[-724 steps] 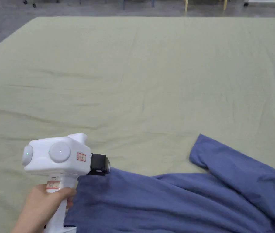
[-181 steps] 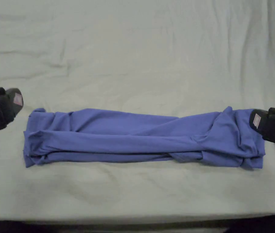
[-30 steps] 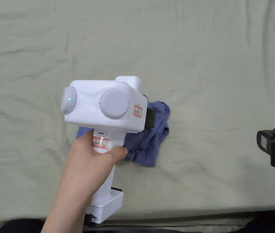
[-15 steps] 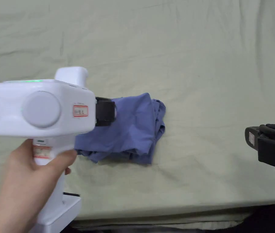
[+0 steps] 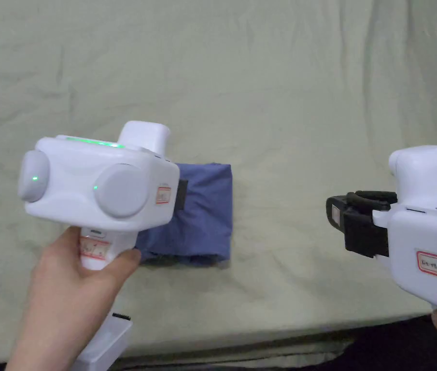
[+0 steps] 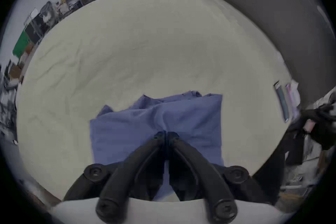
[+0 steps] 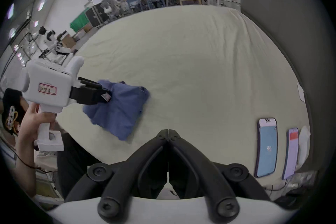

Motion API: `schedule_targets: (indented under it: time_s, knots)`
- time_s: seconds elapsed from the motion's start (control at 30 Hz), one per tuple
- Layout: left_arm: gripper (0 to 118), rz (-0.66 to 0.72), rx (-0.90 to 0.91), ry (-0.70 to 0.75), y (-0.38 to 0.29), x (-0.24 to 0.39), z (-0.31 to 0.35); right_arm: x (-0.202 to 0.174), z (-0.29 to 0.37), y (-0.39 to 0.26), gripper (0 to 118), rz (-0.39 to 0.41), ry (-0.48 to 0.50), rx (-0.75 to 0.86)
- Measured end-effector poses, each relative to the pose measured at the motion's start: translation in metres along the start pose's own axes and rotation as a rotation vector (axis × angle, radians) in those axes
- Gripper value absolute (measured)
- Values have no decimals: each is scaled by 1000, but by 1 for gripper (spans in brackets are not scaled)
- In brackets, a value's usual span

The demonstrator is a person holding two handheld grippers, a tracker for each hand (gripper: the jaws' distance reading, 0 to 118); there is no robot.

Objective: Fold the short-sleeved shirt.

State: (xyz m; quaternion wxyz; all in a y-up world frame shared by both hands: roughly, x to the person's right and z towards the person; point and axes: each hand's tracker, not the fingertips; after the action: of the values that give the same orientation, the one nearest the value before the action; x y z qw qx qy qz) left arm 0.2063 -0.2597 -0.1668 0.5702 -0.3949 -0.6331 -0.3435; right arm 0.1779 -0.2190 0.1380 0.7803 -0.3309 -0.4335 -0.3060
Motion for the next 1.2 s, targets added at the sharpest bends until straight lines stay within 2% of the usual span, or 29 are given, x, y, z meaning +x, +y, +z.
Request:
schedule_targets:
  time_s: [0.07, 0.13, 0.23, 0.3, 0.37, 0.43, 0.47, 0.5, 0.53, 0.57, 0.63, 0.7, 0.83, 0.9, 0.93, 0.97, 1.0, 1.07, 1.2]
  knots:
    - [3, 71, 60, -50, -6, -21, 37, -21, -1, 16, 2, 61, 28, 29]
    - [3, 113, 136, -24, -13, -40, 70, -46, -8, 32, 2, 120, 67, 46]
    - [3, 119, 178, 58, -21, -64, 97, -77, -46, 43, 2, 157, 150, 9]
    - [3, 135, 174, 55, -24, -80, 99, -93, -83, 43, 2, 166, 196, -49]
    - [3, 169, 154, 35, -26, -95, 91, -100, -130, 36, 2, 177, 175, -126]
    - [3, 233, 155, -56, -27, -110, 75, -97, -183, 22, 2, 223, 87, -237]
    - [8, 280, 150, -124, -29, -119, 66, -90, -203, 16, 2, 239, 48, -271]
    - [27, 323, 145, -218, -32, -129, 56, -77, -210, 17, 2, 203, 107, -222]
    - [64, 363, 130, -312, -34, -138, 45, -68, -204, 25, 2, 114, 181, -198]
    - [100, 380, 83, -362, -35, -144, 32, -60, -201, 35, 2, 77, 220, -221]
    - [101, 393, 60, -427, -34, -150, 10, -59, -198, 41, 2, 163, 202, -235]
    - [101, 380, 6, -445, -31, -147, -15, -63, -198, 42, 2, 215, 202, -244]
    - [101, 270, -92, -370, -22, -131, -57, -60, -195, 38, 2, 194, 222, -233]
    - [101, 233, -134, -412, -16, -122, -75, -60, -194, 38, 2, 192, 223, -231]
    - [89, 230, -151, -424, -13, -118, -78, -62, -194, 38, 2, 194, 219, -232]
    - [59, 256, -158, -429, -12, -118, -78, -65, -192, 39, 2, 205, 203, -238]
    - [48, 270, -131, -441, -10, -119, -73, -70, -191, 41, 2, 227, 166, -246]
    - [42, 254, -113, -425, -7, -125, -61, -80, -188, 43, 2, 232, 161, -244]
    - [42, 178, -107, -380, 1, -124, -44, -94, -182, 47, 2, 250, 139, -236]
